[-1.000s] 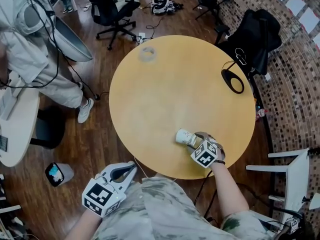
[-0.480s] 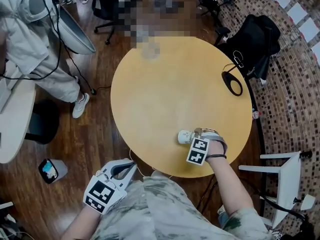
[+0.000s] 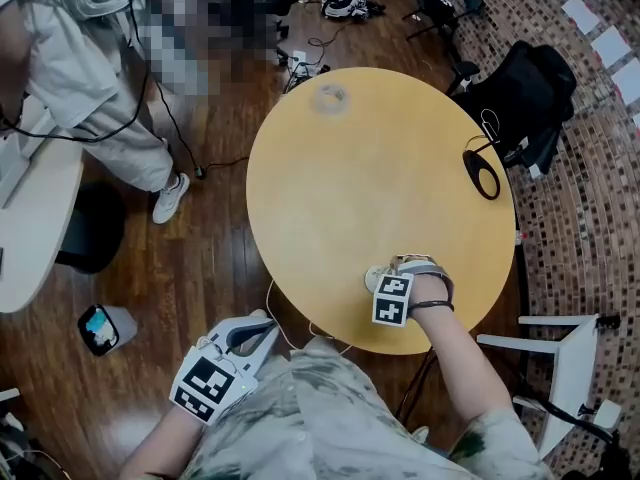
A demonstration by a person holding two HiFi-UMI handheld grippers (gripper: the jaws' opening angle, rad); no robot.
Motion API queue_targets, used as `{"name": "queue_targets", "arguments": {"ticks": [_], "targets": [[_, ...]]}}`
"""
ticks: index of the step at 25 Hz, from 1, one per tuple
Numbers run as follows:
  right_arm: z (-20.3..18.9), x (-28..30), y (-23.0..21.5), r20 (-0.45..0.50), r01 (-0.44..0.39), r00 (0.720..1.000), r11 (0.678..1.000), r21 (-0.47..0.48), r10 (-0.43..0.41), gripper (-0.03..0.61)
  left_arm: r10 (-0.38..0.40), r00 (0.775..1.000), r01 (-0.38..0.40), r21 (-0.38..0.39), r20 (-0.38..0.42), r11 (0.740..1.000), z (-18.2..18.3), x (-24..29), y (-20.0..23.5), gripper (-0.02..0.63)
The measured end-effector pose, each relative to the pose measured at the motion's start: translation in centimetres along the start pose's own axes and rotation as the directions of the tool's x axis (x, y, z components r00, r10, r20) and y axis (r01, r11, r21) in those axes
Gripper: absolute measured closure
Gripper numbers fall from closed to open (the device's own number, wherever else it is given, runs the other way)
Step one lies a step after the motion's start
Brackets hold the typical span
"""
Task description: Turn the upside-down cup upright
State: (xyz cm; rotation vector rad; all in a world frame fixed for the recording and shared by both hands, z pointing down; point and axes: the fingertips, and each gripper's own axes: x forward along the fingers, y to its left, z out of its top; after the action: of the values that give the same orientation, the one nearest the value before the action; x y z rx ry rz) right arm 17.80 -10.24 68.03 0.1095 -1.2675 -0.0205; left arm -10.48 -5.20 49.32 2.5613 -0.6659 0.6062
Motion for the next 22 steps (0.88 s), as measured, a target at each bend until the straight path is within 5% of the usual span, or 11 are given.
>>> {"name": "queue_targets", "arguments": {"ticks": [8,14,18,22], "targets": [[0.6,0.2,0.5,0.015,-0.021,1.000,0.998,0.052,0.020,0.280,-0.035,0.999,0.035,-0.006,-0.010,0.999,-1.2,-1.7,1.4,0.607],[0.0,-1.7,0.9,0.052,-0.016,0.999,0.974,0.225,0.005,0.219,-0.108,0.994,0.108,0.011,-0.029,0.994,-2.0,-2.8,2.9,0.606],[-0.6,-5.3,2.8,0.122,-0.024,0.992,0.883,0.469,-0.038,0.232,-0.201,0.978,0.204,0.056,-0.055,0.977,-2.3,-2.3,2.9,0.607],[-0.6,-9.7,6.2,0.224,-0.055,0.965,0.727,0.684,-0.138,0.237,-0.287,0.954,0.295,0.087,-0.089,0.952,-3.3,-0.7,1.8,0.607]]}}
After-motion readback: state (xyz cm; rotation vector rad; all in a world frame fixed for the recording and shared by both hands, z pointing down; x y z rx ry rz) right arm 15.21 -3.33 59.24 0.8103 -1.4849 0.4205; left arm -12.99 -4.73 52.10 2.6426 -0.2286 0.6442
